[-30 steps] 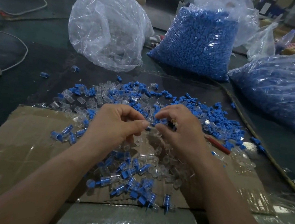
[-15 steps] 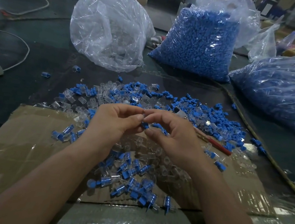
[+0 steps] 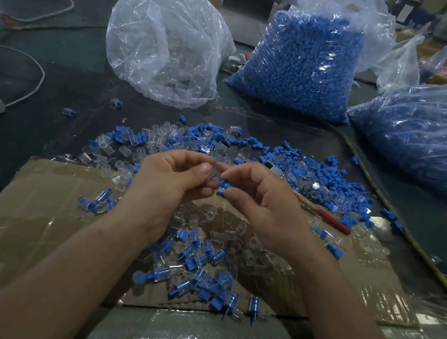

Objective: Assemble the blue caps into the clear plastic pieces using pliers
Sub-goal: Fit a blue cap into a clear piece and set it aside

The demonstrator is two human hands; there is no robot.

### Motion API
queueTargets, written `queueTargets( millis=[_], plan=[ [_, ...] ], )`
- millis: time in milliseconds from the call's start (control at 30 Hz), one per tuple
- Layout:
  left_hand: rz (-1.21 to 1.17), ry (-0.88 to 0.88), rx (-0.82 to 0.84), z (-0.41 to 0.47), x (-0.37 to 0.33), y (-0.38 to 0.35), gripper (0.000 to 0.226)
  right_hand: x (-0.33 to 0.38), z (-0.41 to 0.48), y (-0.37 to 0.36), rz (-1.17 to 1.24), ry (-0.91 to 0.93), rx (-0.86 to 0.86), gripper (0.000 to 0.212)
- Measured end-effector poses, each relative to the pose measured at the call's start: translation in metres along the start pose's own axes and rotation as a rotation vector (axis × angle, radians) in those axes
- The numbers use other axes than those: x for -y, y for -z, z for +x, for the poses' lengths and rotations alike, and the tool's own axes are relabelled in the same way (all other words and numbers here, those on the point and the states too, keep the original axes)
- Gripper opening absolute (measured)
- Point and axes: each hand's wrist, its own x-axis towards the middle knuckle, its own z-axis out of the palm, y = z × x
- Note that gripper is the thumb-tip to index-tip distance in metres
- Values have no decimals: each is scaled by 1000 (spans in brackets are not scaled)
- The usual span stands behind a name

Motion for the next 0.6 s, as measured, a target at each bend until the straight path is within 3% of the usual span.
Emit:
queueTargets(
  millis=[233, 600],
  plan=[
    [70, -36, -51, 1, -1, 2, 25, 0, 1, 4, 90, -7, -30, 25],
    [84, -2, 120, -5, -5, -3, 18, 5, -1, 9, 32, 13, -131, 26]
  ],
)
